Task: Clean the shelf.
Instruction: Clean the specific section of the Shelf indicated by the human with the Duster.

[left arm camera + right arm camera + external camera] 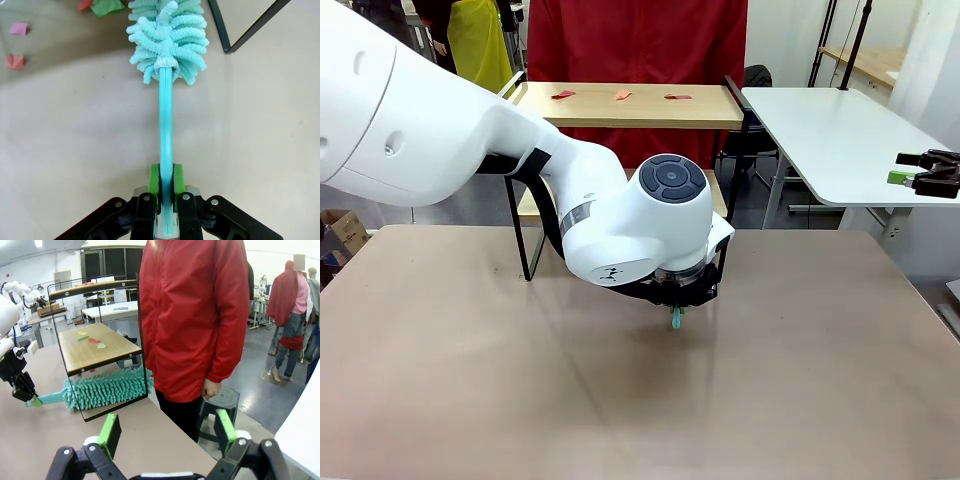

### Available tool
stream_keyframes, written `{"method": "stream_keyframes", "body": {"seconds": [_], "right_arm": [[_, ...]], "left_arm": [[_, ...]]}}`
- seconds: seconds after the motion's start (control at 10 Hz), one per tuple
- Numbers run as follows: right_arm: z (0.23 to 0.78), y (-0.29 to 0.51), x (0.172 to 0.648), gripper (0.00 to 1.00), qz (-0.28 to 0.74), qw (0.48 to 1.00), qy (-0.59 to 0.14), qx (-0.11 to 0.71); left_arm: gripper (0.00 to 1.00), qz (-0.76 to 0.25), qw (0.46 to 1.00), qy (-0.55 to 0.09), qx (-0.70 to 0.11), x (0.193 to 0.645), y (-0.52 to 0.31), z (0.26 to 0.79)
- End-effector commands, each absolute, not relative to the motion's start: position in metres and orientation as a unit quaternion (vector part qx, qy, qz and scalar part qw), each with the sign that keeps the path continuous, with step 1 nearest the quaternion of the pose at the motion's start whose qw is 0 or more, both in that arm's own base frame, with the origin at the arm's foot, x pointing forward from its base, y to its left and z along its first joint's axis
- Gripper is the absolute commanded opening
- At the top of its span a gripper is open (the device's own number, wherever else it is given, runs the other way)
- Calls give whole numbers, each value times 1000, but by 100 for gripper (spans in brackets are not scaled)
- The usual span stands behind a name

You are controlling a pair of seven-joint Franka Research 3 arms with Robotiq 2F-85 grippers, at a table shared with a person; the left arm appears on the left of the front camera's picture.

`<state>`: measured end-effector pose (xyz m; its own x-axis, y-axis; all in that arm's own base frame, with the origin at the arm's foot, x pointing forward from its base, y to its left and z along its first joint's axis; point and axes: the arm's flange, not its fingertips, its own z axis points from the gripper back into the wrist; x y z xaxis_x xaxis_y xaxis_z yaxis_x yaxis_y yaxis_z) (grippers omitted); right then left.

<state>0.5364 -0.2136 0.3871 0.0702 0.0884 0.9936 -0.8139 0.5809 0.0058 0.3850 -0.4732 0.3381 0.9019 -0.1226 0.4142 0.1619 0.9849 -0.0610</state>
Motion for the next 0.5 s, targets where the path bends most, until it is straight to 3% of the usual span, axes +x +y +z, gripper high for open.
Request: {"method": "stream_keyframes", "body": {"seconds": [0.0, 0.4], "right_arm": [[395, -210, 537, 100, 332, 671, -589, 304], [395, -210, 537, 100, 332, 671, -589, 304]], "left_arm": [[13, -63, 976, -202, -54, 383, -463, 345], [13, -32, 981, -190, -37, 376, -428, 350]]}}
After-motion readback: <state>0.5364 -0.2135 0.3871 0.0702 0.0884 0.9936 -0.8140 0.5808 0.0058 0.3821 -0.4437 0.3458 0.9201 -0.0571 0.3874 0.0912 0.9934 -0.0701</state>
